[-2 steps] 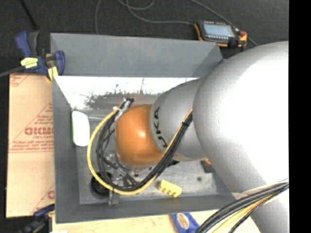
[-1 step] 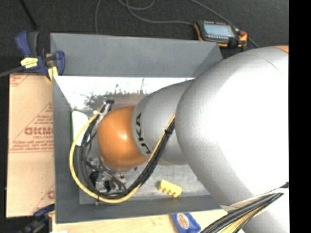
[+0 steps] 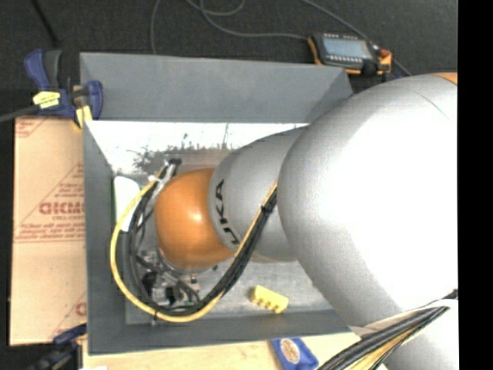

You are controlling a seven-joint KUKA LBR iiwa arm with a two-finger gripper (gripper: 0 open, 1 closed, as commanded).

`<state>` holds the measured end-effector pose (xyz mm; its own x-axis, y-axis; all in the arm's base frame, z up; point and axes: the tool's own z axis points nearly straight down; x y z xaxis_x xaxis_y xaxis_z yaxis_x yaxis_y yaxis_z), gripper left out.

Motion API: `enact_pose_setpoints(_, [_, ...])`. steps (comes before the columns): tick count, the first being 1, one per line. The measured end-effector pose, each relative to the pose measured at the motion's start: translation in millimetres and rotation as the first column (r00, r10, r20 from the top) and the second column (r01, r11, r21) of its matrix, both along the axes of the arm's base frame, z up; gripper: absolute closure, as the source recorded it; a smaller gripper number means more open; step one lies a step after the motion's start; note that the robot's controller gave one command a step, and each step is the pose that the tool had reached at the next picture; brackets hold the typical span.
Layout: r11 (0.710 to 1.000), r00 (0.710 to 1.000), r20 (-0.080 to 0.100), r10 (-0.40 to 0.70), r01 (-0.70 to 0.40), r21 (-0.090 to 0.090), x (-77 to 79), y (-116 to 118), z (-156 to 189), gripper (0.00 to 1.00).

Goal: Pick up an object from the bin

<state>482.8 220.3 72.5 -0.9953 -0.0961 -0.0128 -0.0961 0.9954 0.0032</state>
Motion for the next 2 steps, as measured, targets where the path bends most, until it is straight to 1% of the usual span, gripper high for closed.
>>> enact_pose_setpoints(1, [1.000,1.000,0.000,0.000,0.000,0.000,-0.2,-0.2,0.5,1.00])
enact_pose_setpoints(2, [0.992,0.992,-0.006,0.127,-0.127,-0.004,3.3,-11.9,38.3,1.00])
